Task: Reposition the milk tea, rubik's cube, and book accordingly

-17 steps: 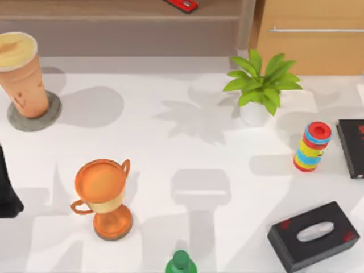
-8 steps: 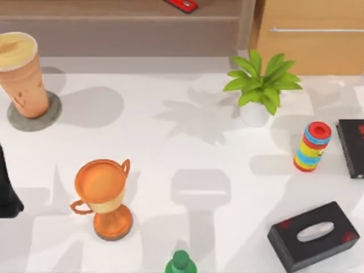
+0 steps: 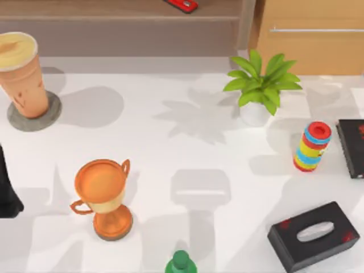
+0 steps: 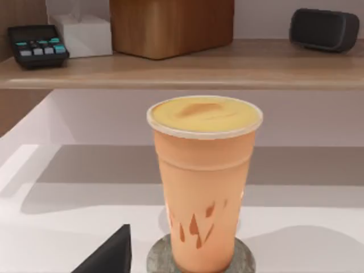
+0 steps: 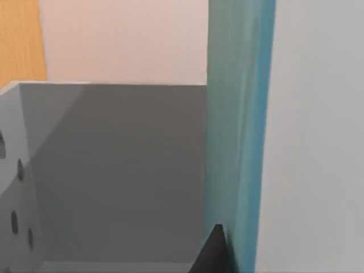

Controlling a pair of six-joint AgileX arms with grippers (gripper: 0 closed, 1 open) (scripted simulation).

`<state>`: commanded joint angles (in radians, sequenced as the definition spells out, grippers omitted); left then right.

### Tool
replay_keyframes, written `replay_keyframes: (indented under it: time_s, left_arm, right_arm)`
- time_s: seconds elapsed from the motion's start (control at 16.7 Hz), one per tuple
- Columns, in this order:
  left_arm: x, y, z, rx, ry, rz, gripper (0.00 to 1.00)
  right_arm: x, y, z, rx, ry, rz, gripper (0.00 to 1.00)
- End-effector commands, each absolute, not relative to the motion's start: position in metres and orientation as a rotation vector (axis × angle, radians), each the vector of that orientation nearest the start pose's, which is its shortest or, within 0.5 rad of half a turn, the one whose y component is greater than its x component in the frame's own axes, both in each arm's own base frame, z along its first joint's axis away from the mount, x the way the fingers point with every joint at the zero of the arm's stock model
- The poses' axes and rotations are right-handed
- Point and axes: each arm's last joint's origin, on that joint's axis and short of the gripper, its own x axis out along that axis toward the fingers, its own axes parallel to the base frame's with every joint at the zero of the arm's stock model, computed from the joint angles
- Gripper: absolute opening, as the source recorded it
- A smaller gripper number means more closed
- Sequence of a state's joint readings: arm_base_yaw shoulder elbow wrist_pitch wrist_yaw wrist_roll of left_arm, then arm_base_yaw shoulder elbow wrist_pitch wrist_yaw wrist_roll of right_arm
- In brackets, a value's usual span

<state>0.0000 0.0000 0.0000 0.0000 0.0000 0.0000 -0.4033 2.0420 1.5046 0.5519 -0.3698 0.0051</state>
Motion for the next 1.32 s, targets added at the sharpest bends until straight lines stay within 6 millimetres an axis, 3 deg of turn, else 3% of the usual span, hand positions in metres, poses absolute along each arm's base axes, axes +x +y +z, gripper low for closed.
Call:
replay_keyframes:
  time_s: [0.18,0.36,0.66,0.9,1.14,1.32]
  left_arm:
    - [0.106,-0.001,0.16,0.0,0.0,0.0,1.0]
    - [0.106,-0.001,0.16,0.0,0.0,0.0,1.0]
    - [0.106,-0.001,0.16,0.0,0.0,0.0,1.0]
    - [0.106,-0.001,0.16,0.0,0.0,0.0,1.0]
    - [0.106,-0.001,0.16,0.0,0.0,0.0,1.0]
    - [0.106,-0.001,0.16,0.0,0.0,0.0,1.0]
  right_arm:
    - [0.433,-0.167,0.278,0.054,-0.067,-0.044,0.0]
    - [0.402,-0.153,0.285,0.21,-0.124,-0.078,0.0]
    - [0.336,-0.122,0.264,0.63,-0.164,-0.111,0.0]
    - [0.29,-0.094,0.218,1.032,-0.096,-0.132,0.0]
    - [0.257,-0.066,0.144,1.367,0.146,-0.258,0.0]
    - [0.233,-0.05,0.101,1.501,0.333,-0.387,0.0]
